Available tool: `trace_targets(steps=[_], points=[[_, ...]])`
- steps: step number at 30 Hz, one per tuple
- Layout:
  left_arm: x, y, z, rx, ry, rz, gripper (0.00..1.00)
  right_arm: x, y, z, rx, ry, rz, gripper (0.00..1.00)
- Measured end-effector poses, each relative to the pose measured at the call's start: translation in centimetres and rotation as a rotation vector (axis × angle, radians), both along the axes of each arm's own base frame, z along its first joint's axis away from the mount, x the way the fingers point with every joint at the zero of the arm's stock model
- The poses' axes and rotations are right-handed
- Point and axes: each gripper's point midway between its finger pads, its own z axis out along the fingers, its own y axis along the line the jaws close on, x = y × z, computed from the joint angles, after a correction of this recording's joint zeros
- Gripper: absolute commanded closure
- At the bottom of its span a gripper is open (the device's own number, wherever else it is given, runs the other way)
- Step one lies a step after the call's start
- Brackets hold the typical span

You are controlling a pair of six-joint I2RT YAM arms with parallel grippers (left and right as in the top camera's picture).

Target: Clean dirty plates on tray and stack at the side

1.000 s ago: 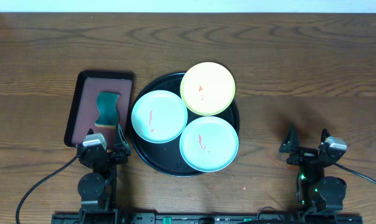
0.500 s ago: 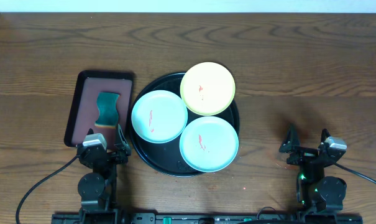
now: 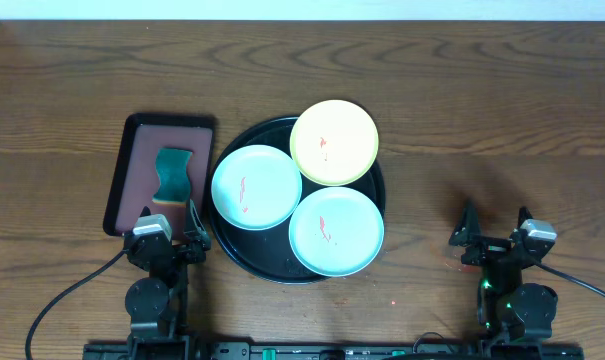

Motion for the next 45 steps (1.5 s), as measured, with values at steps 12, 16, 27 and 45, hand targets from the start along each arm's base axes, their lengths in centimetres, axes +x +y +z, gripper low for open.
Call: trace_targets(steps=[12,16,27,45], points=[[0.0,0.0,0.0,0.0,0.0,0.0,0.24,0.0,-0.2,0.1,-0.004,-0.003,-0.009,0.01],[0.0,0.0,0.0,-0.001,0.0,0.0,0.24,0.0,-0.2,0.3,0.001,-0.012,-0.009,0.01],[-0.8,0.0,-0.8,-0.03,0.095,0.003,0.24,0.0,0.9,3.6,0.007,-0.149,0.05,0.01],[1.0,0.1,5.9,-0.057,0.492,0.023,0.24,4.2,3.2,12.7,0.02,-0.025,0.19,0.01]])
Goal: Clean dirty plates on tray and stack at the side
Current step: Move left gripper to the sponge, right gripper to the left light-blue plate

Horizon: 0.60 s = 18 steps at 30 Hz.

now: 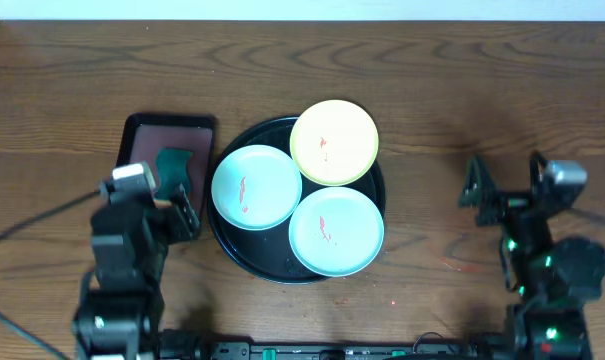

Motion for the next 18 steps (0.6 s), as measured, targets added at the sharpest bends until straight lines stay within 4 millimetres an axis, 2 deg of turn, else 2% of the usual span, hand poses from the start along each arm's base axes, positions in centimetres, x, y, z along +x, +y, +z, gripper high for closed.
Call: trace_targets(steps=[4,9,13,18], points=[[0.9,0.0,1.4,-0.003,0.119,0.001,0.24,2.7,1.3,0.3,0.009,0.136,0.078,0.01],[1.8,0.1,2.6,-0.008,0.244,0.002,0.24,5.5,3.2,-0.9,0.042,0.319,0.193,0.01],[1.9,0.0,2.2,-0.012,0.391,0.002,0.24,7.1,5.1,-1.6,0.081,0.462,0.305,0.01],[3.8,0.1,0.9,-0.014,0.485,0.002,0.24,8.8,8.4,-2.6,0.097,0.618,0.433,0.01]])
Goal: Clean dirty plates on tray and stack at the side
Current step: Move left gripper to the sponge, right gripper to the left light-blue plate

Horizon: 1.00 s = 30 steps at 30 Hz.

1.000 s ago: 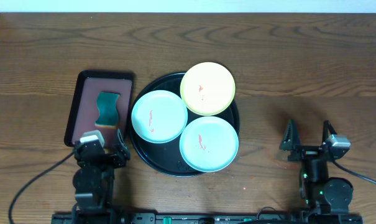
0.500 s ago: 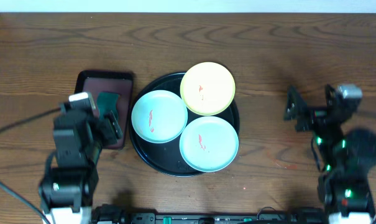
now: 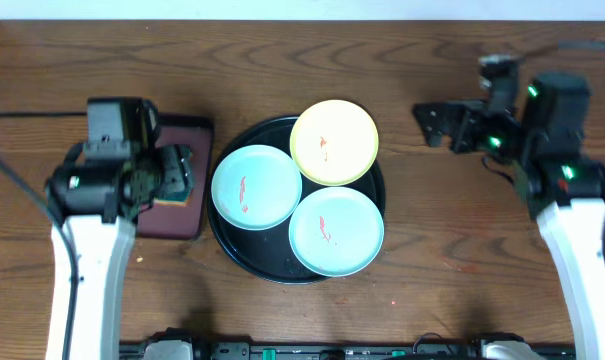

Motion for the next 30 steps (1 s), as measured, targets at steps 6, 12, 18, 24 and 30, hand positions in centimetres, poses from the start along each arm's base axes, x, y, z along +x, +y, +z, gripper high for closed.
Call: trace_targets(steps=[6,12,18,24,30], points=[[1.4,0.0,-2.2,-0.001,0.066,0.0,0.24,0.7,7.0,-2.6,-0.008,0.142,0.193,0.01],[2.0,0.0,-3.6,-0.003,0.106,0.0,0.24,0.9,13.8,-6.6,-0.02,0.165,0.348,0.01],[2.2,0.1,-4.5,-0.003,0.135,0.0,0.24,0.1,19.2,-11.1,0.015,0.266,0.403,0.06],[2.3,1.2,-4.4,0.054,0.132,0.04,0.24,-3.9,20.8,-17.2,-0.125,0.503,0.291,0.12],[2.0,3.6,-4.1,0.087,0.117,0.189,0.24,-3.7,20.1,-18.6,-0.259,0.477,0.123,0.44]])
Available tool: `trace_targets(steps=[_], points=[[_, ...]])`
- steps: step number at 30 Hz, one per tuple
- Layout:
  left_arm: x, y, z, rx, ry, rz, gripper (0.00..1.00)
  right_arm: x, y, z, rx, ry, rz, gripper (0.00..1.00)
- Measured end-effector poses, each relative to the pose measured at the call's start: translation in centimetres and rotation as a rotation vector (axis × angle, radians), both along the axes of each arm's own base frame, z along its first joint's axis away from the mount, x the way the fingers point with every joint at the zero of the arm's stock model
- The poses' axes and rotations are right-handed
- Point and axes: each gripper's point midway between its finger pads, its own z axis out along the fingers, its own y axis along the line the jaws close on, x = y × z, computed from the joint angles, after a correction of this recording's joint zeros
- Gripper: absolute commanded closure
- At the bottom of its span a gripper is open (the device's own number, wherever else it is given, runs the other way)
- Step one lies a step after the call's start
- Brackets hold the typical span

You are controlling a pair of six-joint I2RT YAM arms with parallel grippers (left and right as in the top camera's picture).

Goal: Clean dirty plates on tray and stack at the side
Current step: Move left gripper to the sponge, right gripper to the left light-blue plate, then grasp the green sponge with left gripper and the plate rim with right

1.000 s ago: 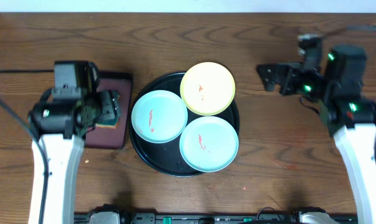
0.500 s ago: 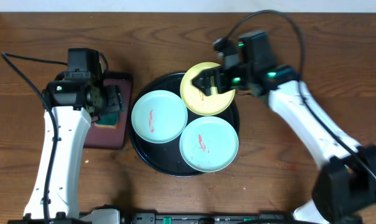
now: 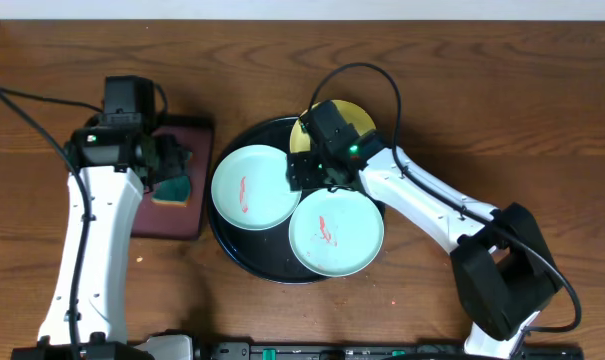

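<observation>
Three dirty plates lie on the round black tray (image 3: pixel 225 243). A light blue plate (image 3: pixel 252 190) with a red smear is at its left and another light blue plate (image 3: pixel 335 232) at its front. The yellow plate (image 3: pixel 360 122) at the back is mostly covered by my right arm. My right gripper (image 3: pixel 307 174) hangs open low over the spot where the yellow plate and the left blue plate meet, and it holds nothing. A teal sponge (image 3: pixel 173 186) lies on the dark red mat (image 3: pixel 172 220). My left gripper (image 3: pixel 175 160) is right over the sponge's far end, fingers apart.
The right arm (image 3: pixel 432 205) stretches across the table from the front right to the tray, its cable looping over the yellow plate. The left arm (image 3: pixel 87 250) runs along the left side. Brown wooden table (image 3: pixel 482 110) all around.
My right gripper was high at the far right and is now low over the tray's back plates. My left gripper has shifted a little towards the back over the sponge.
Both arms were folded at the table's front edge with open grippers. Then both were raised. Then the left gripper was over the sponge mat and the right one high at the far right. Now the right one is over the tray. The plates have not moved.
</observation>
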Motion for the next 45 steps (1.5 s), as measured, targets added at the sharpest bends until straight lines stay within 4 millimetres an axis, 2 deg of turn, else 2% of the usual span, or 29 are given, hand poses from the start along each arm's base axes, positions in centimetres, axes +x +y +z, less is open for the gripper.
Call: trace_targets(steps=[6,8,20,22,24,25,30,32,35,45], points=[[-0.5,2.5,0.1,0.008,-0.013,0.12,0.24,0.4,0.8,-0.5,-0.025,-0.047,-0.022,0.47],[-0.7,3.0,0.1,0.009,-0.013,0.142,0.24,0.1,1.1,-0.9,-0.035,-0.045,-0.016,0.53],[-0.9,3.4,-0.3,0.007,0.003,0.161,0.24,0.0,1.4,-4.3,-0.075,-0.004,-0.039,0.72],[-0.8,3.5,-0.9,0.005,0.023,0.161,0.24,0.1,1.5,-4.8,-0.074,-0.003,-0.042,0.79],[-0.7,3.5,-1.7,0.003,0.052,0.16,0.24,0.2,1.6,-5.3,-0.077,0.001,-0.043,0.94],[-0.6,3.5,-2.3,0.001,0.072,0.16,0.25,0.2,1.6,-5.6,-0.079,0.003,-0.041,0.96],[-0.3,3.5,-5.1,-0.004,0.167,0.153,0.25,0.4,1.5,-5.9,-0.084,0.001,-0.056,0.94],[-0.3,3.6,-6.1,-0.007,0.202,0.152,0.25,0.5,1.6,-6.0,-0.082,-0.003,-0.058,0.98],[-0.1,3.6,-7.5,-0.009,0.244,0.144,0.25,0.6,1.6,-6.4,-0.085,0.0,-0.064,0.99],[0.2,3.0,-10.8,-0.037,0.347,0.033,0.25,0.6,1.7,-6.4,-0.075,0.003,-0.059,0.99]])
